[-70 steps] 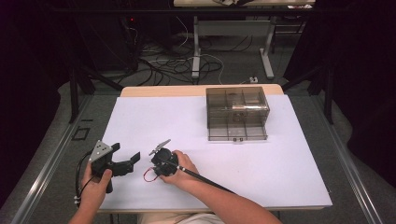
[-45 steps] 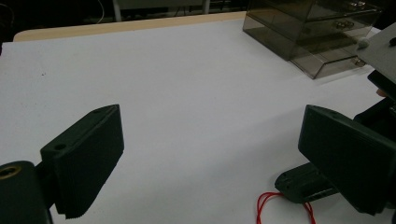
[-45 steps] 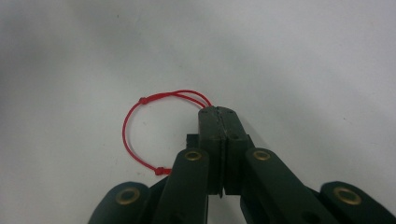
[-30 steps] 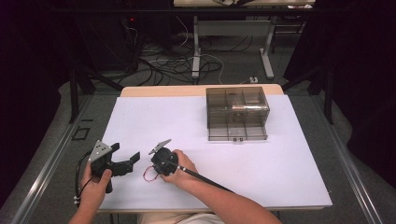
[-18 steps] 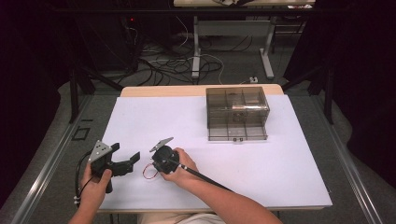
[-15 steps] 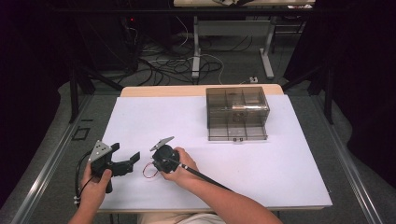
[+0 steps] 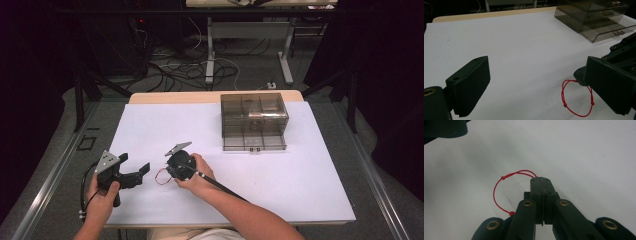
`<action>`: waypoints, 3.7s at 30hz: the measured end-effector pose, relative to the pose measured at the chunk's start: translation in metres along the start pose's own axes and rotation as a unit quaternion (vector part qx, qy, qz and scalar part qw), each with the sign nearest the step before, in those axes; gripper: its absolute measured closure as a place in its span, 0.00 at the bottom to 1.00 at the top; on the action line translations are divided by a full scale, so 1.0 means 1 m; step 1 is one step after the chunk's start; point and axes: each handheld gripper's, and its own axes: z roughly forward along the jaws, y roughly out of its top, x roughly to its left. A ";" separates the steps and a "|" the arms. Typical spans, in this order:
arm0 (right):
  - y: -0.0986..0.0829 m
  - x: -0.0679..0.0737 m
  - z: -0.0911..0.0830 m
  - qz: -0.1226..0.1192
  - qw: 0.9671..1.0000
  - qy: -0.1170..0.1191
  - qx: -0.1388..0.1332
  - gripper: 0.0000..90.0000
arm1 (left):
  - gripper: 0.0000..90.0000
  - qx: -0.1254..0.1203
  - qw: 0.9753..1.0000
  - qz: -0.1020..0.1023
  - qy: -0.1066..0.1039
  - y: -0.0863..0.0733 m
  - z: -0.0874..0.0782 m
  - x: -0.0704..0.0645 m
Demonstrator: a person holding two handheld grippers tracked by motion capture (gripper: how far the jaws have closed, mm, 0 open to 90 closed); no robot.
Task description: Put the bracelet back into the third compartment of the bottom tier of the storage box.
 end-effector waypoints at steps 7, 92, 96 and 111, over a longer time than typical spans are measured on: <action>0.003 -0.009 -0.006 0.011 1.000 -0.009 -0.009 1.00 | 0.08 0.000 1.000 0.000 0.001 0.000 0.000 0.000; -0.042 -0.189 -0.146 0.173 0.964 -0.181 -0.088 1.00 | 0.08 0.004 1.000 -0.002 0.006 -0.001 0.001 0.000; -0.048 -0.195 -0.152 0.180 0.962 -0.187 -0.089 1.00 | 0.08 0.003 1.000 -0.001 0.007 -0.001 0.001 0.000; -0.063 -0.213 -0.175 0.192 0.954 -0.211 -0.092 1.00 | 0.08 0.004 1.000 -0.002 0.008 -0.001 0.001 0.000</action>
